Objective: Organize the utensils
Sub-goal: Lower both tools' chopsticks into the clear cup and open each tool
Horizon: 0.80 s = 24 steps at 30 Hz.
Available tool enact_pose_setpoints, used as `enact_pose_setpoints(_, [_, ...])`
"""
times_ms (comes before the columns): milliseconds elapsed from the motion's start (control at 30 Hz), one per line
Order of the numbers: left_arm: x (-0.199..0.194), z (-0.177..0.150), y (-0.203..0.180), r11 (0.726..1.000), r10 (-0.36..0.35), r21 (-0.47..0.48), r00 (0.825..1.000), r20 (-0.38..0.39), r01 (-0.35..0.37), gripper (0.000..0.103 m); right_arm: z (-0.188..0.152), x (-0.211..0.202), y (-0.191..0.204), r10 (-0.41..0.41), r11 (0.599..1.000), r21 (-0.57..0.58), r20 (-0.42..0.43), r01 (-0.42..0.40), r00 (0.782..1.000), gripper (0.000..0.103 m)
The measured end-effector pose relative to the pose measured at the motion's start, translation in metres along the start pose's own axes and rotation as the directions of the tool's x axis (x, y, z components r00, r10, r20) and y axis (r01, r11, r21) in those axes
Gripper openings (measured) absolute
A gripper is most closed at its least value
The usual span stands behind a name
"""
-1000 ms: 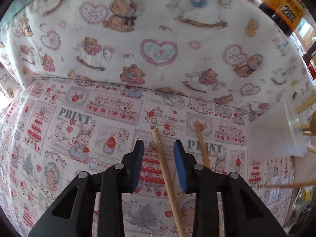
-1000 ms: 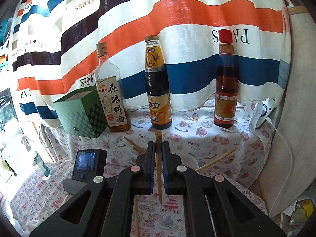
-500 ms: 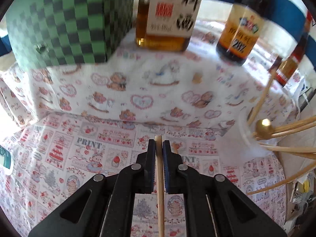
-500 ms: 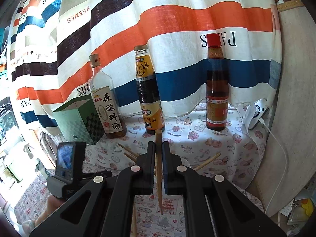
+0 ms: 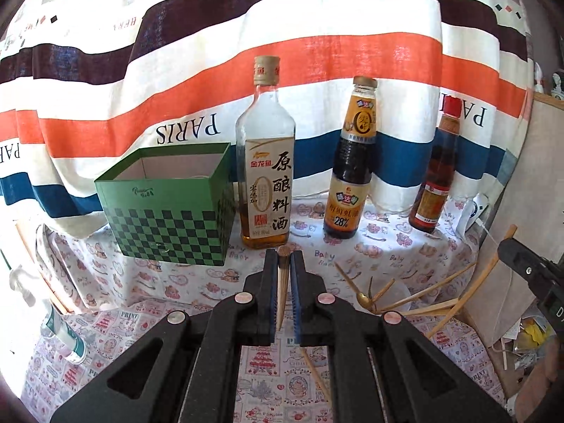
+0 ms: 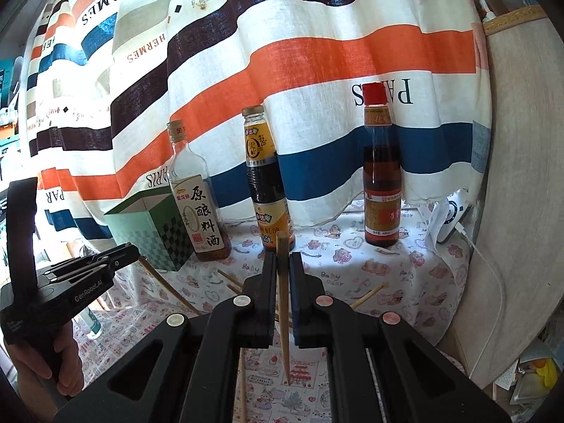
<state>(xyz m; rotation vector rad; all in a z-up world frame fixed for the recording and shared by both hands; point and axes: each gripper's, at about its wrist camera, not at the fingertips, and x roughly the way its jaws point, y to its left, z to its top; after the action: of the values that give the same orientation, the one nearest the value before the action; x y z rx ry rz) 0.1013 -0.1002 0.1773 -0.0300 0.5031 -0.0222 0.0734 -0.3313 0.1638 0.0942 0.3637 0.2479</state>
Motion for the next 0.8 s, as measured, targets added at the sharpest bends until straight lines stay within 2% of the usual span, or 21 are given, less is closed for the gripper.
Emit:
enact_pose_setpoints(233, [-0.005, 0.009, -0.023, 0.999, -0.019, 0.042, 0.999, 0.032, 0.018, 0.006, 0.005, -0.008, -0.015, 0.019, 0.999, 0.045, 0.058, -0.022, 0.998, 0.008])
enact_pose_setpoints(367, [-0.003, 0.017, -0.033, 0.997, -0.07, 0.032, 0.997, 0.03, 0.069, 0.006, 0.006, -0.013, -0.024, 0.049, 0.995, 0.08, 0.121, -0.059, 0.991, 0.008])
enact_pose_setpoints(433, [-0.003, 0.02, -0.039, 0.995, -0.098, 0.033, 0.995, 0.031, 0.097, 0.006, 0.005, -0.019, -0.028, 0.059, 0.992, 0.101, 0.18, -0.079, 0.982, 0.008])
enact_pose_setpoints(533, [-0.004, 0.025, -0.048, 0.987, -0.162, 0.02, 0.986, 0.04, 0.162, 0.006, 0.0, -0.025, -0.035, 0.021, 0.986, 0.152, 0.289, -0.067, 0.957, 0.008])
enact_pose_setpoints(600, [-0.003, 0.029, -0.055, 0.979, -0.205, 0.013, 0.978, 0.036, 0.205, 0.006, -0.004, -0.023, -0.04, -0.005, 0.98, 0.19, 0.324, -0.06, 0.946, 0.008])
enact_pose_setpoints(700, [0.0, 0.038, -0.066, 0.966, -0.256, -0.022, 0.966, 0.03, 0.257, 0.006, -0.006, -0.013, -0.05, -0.037, 0.975, 0.219, 0.321, -0.036, 0.946, 0.008])
enact_pose_setpoints(800, [0.001, 0.049, -0.079, 0.963, -0.268, -0.021, 0.961, 0.074, 0.27, 0.006, -0.008, -0.002, -0.061, -0.059, 0.965, 0.261, 0.306, -0.024, 0.95, 0.008])
